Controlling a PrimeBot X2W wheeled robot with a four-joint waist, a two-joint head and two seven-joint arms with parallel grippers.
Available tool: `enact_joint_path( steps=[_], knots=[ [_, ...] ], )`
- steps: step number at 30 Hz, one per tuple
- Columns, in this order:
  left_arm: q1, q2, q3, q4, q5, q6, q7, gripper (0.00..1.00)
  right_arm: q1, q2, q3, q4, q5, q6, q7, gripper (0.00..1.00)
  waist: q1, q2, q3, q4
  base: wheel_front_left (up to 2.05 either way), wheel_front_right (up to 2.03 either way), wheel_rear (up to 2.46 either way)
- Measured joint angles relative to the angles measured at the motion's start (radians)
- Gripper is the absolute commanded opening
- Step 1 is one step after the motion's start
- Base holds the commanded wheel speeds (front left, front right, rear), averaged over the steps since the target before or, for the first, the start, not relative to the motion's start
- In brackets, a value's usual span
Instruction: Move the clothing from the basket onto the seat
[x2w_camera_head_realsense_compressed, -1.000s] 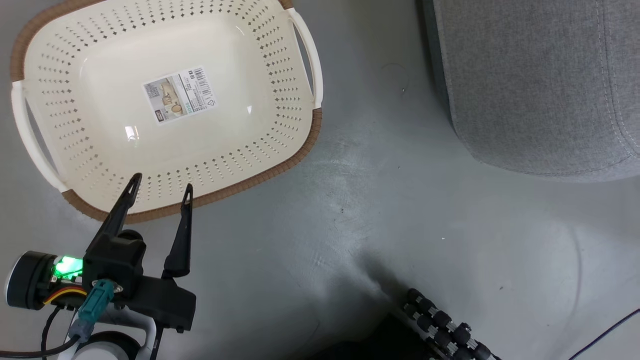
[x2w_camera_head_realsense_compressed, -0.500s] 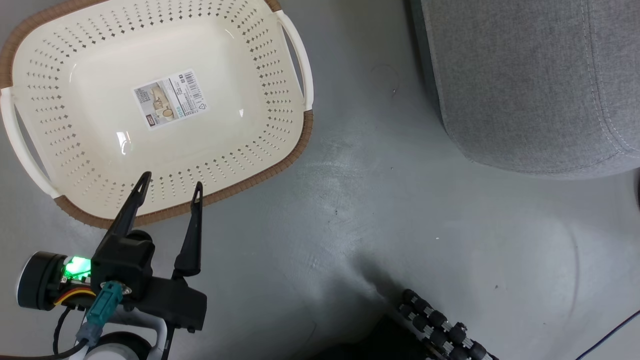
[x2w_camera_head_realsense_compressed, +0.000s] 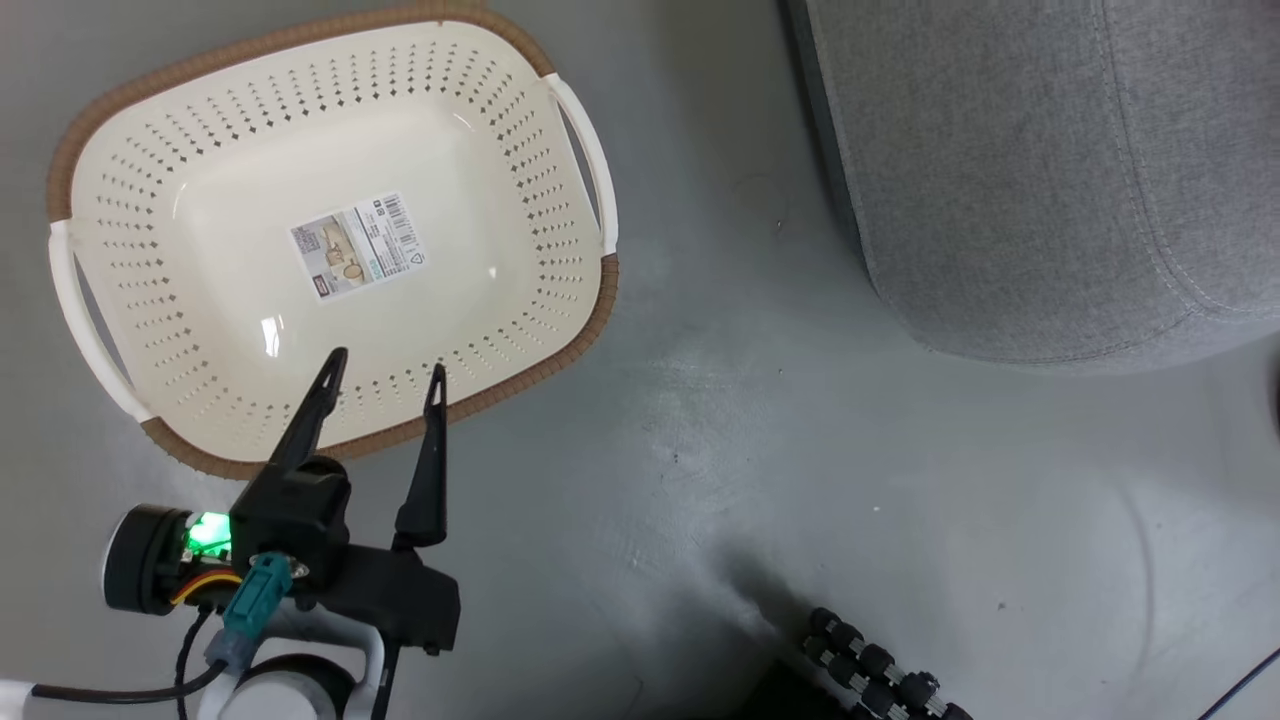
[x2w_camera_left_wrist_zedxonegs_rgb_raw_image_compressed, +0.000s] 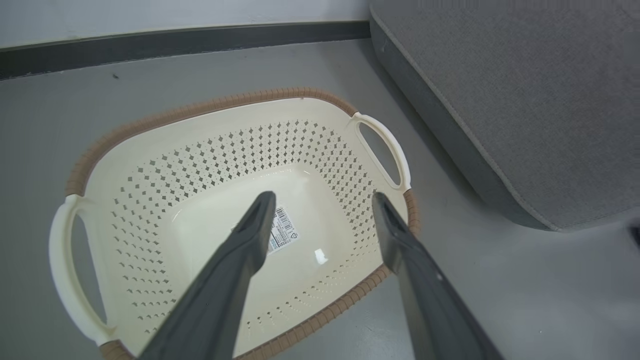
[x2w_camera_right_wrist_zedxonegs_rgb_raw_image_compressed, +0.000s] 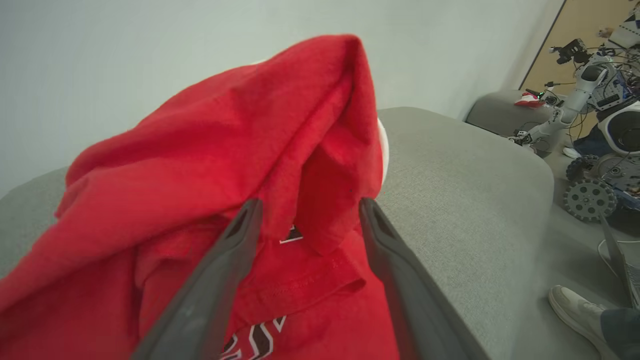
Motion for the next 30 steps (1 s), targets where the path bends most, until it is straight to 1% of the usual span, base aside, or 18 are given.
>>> enact_joint_path(
  steps=[4,8,12,19,23,27,30],
  knots=[
    [-0.027,-0.038,-0.020,0.045,-0.013,0.000,-0.025,1.00,0.057,0.002,0.000,-0.008,-0.015,0.000,0.000,1.00,0.0000,0.0000,-0.040,0.006,0.00,0.00,0.00],
    [-0.037,-0.075,-0.029,0.093,-0.032,0.000,-0.053,1.00,0.115,0.005,0.000,-0.043,-0.025,0.000,0.000,1.00,-0.0001,0.0000,-0.086,0.017,0.00,0.00,0.00],
    [-0.038,-0.108,-0.027,0.146,-0.048,0.000,-0.086,1.00,0.191,0.008,0.023,-0.086,-0.065,0.000,0.000,1.00,-0.0001,-0.0002,-0.136,0.034,0.00,0.00,0.00],
    [-0.081,-0.162,-0.002,0.241,-0.100,0.000,-0.163,1.00,0.284,0.033,0.054,-0.174,-0.094,0.000,0.000,1.00,-0.0001,-0.0002,-0.226,0.082,0.00,0.00,0.00],
    [-0.095,-0.179,0.012,0.304,-0.130,0.000,-0.207,1.00,0.327,0.086,0.085,-0.231,-0.131,0.000,0.000,1.00,0.0000,-0.0003,-0.277,0.119,0.00,0.00,0.00],
    [-0.106,-0.185,0.017,0.384,-0.154,0.000,-0.247,1.00,0.377,0.092,0.118,-0.281,-0.140,0.000,0.000,1.00,0.0000,-0.0002,-0.328,0.161,0.00,0.00,0.00],
    [-0.120,-0.195,0.019,0.430,-0.164,0.000,-0.278,1.00,0.412,0.109,0.145,-0.312,-0.143,0.000,0.000,1.00,-0.0001,-0.0003,-0.366,0.196,0.00,0.00,0.00]
  ],
)
